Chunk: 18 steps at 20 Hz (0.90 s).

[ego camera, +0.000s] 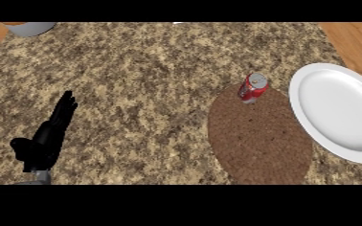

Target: Pick the bell pepper from the placemat and place it in the plate

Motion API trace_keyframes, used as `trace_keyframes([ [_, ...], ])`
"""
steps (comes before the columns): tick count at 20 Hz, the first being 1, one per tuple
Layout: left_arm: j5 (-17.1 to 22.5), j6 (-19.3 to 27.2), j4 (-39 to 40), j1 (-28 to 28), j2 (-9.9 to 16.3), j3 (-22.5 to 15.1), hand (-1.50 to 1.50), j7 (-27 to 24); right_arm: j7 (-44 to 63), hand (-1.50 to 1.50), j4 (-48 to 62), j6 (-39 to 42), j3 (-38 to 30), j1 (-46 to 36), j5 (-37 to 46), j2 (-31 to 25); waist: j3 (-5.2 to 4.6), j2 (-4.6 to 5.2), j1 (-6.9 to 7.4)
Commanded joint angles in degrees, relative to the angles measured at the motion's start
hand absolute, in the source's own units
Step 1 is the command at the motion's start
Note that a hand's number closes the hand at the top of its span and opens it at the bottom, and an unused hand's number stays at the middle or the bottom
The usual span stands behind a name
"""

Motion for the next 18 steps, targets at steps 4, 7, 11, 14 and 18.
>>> trace_keyframes([
  [4, -0.32, -0.94, 1.57, -2.72, -0.45, -0.36, 0.0, 0.57, -18.74, 1.5, 13.04, 1.6, -14.05, 3.83, -7.46, -7.31, -0.19, 0.41, 2.76],
  [7, -0.53, -0.7, -2.39, -3.52, 0.13, -1.0, 0.0, 5.58, -22.1, 1.5, 14.67, 0.73, -17.74, 3.31, -9.7, -7.14, -0.17, 0.36, 3.05],
  [11, -1.47, -1.26, 1.61, -3.53, -0.88, -0.91, 0.0, 1.14, -19.1, 1.5, 7.11, 2.94, -22.5, 4.27, -13.4, -6.1, -0.29, 0.47, 3.03],
  [14, -2.04, 0.31, -0.81, -5.27, -2.39, -1.85, 0.0, 5.33, -13.56, 1.5, 0.95, 6.94, -21.52, 2.66, -14.02, -6.26, -0.29, 0.48, 3.42],
  [18, -1.49, -2.67, 0.79, -3.79, -0.53, 0.2, 0.0, 2.15, -11.51, 1.5, -2.0, 9.19, -22.19, 0.76, -14.54, -4.83, -0.26, 0.51, 3.55],
])
